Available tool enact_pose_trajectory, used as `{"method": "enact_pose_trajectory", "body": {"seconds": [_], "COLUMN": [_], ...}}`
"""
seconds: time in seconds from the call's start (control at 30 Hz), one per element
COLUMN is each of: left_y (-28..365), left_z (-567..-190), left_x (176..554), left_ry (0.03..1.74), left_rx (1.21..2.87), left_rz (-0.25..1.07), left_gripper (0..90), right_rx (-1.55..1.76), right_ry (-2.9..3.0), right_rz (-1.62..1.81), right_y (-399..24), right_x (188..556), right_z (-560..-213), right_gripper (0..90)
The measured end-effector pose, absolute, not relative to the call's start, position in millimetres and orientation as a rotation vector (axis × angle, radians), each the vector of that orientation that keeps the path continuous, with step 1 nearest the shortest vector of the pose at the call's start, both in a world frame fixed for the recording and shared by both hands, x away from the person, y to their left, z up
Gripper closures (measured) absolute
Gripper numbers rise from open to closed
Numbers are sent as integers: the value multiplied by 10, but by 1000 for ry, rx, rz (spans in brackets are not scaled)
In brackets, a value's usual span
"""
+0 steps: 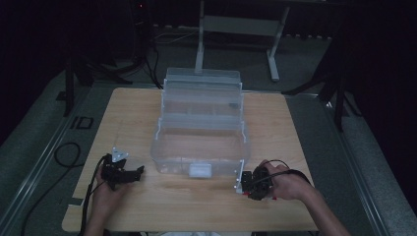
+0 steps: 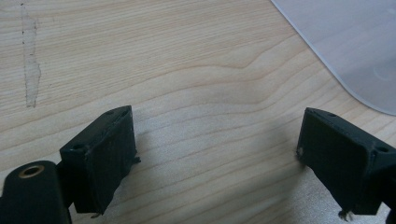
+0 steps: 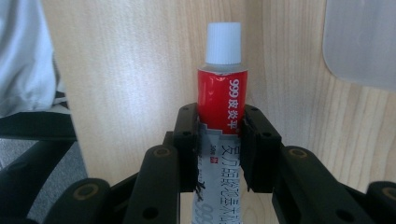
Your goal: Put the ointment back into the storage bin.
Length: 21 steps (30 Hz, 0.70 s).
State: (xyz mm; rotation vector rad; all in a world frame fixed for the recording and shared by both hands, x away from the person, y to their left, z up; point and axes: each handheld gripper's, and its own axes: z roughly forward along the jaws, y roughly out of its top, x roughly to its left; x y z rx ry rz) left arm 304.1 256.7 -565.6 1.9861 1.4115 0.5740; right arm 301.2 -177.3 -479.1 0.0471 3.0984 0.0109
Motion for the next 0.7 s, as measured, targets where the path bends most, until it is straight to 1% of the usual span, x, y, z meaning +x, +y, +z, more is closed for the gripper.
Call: {"method": "enact_pose_trajectory", "body": {"seconds": [0.7], "left_y": [2567], "left_z": [-5655], "left_x": [3041], "left_ry": [1411], "left_rx": [1986], "left_rz": [573], "left_gripper": [120], "right_rx": [41], "right_ry": [3061], "right_rz": [41], "right_y": [-1844], "right_x": [3067], "right_z": [-4430], "right_gripper": [702]}}
